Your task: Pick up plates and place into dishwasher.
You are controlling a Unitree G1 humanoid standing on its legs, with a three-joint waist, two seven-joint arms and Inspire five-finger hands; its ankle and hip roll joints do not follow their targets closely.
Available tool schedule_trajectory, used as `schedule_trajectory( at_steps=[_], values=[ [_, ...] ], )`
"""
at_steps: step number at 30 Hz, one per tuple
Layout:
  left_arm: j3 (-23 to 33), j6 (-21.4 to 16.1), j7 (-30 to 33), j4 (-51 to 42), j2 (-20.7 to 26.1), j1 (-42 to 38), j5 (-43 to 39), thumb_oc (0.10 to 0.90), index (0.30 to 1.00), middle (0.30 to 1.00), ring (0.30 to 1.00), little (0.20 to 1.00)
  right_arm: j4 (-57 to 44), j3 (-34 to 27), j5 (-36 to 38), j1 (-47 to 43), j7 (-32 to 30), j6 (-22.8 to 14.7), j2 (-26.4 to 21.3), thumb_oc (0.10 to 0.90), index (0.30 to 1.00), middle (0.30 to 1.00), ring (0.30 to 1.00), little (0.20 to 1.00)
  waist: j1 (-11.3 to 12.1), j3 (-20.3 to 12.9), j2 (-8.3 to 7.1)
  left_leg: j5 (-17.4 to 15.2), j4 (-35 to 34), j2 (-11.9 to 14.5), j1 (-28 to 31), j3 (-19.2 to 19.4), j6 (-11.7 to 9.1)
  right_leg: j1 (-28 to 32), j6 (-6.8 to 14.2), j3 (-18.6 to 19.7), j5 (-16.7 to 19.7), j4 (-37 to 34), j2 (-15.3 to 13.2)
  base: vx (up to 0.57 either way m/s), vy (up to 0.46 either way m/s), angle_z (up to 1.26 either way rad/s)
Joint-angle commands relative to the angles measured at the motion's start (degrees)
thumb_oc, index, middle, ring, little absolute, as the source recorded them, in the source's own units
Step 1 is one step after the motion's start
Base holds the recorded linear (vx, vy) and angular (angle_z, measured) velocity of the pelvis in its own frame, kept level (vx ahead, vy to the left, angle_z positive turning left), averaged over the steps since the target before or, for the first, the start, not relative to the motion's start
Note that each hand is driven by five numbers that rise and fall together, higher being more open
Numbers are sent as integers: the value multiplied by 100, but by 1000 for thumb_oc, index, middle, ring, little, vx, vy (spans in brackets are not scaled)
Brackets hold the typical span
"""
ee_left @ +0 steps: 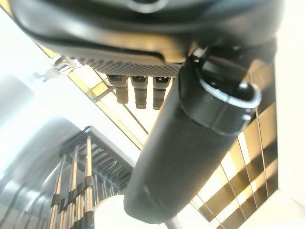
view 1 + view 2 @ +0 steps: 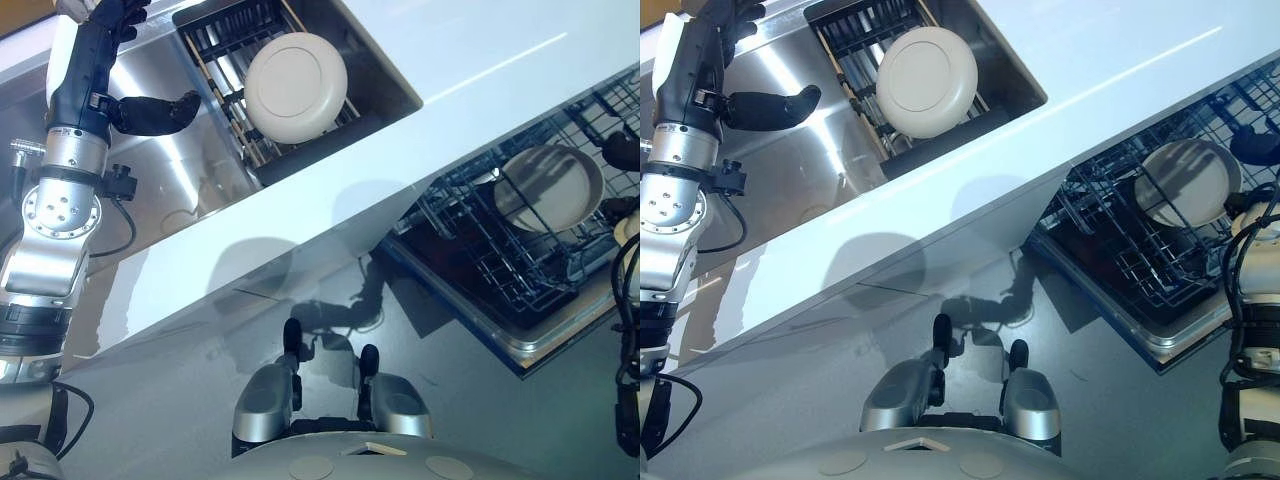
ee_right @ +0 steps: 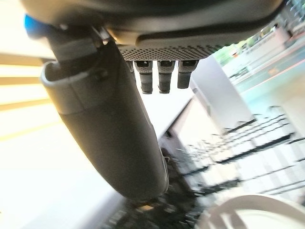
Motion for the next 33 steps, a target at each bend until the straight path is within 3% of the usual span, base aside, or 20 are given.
schedule_trajectory(
  at_steps=[1,7,10,11,17,22,24,26,33],
  values=[
    [175,-224,168,173,216,-92,444,800,900,900,900,900,-735,297,-218,652,-61,-725,-171,800,900,900,900,900,-158,-1713,151,-1030,163,-330,240,135,-18,-354,16,72,-123,240,510,22,87,-14],
    [181,-34,145,430,463,-254,704,800,900,900,900,900,-1330,499,358,1008,473,-1406,306,800,900,900,900,900,-324,-1791,221,-1102,188,-350,320,312,32,-351,57,183,-104,242,471,22,83,-11],
    [115,170,56,574,543,-365,833,800,900,900,900,900,-1643,629,1082,1099,1052,-1775,562,800,900,900,900,900,-394,-1832,258,-1139,216,-364,332,381,51,-367,77,238,-77,220,459,48,84,-16],
    [53,350,-16,681,561,-437,1033,800,900,900,900,900,-1913,768,1666,1162,1551,-1866,720,800,900,900,900,900,-446,-1838,290,-1157,243,-370,329,424,66,-389,87,271,-59,214,448,48,70,-12],
    [-383,821,-174,1186,779,-810,1328,800,900,900,900,900,-2648,1416,2963,1395,2760,-1686,1313,800,900,900,900,900,-584,-1880,444,-1194,319,-419,282,537,103,-469,129,368,-16,200,404,75,103,-15],
    [-858,1162,-229,1626,1014,-1269,1396,800,900,900,900,900,-2968,2043,2967,1463,3176,-1344,1539,800,900,900,900,900,-650,-1873,562,-1235,341,-476,279,584,128,-491,177,395,-26,181,353,75,92,-12],
    [-966,1256,-228,1736,1096,-1336,1344,800,900,900,900,900,-3005,2241,2622,1501,3233,-1339,1554,800,900,900,900,900,-659,-1859,586,-1239,361,-492,258,601,141,-520,188,404,-15,183,338,58,87,-6],
    [-1101,1325,-326,1886,1181,-1455,1253,800,900,900,900,900,-3116,2445,2909,1488,3194,-1055,1492,800,900,900,900,900,-673,-1833,623,-1235,382,-505,223,635,157,-565,201,400,4,190,317,29,80,-12],
    [-1478,1296,-449,2193,1200,-1727,1157,800,900,900,900,900,-3247,3014,2572,1394,4023,-1083,1333,800,900,900,900,900,-693,-1707,663,-1235,435,-569,112,655,217,-775,246,427,-6,380,255,38,75,-9]
  ],
)
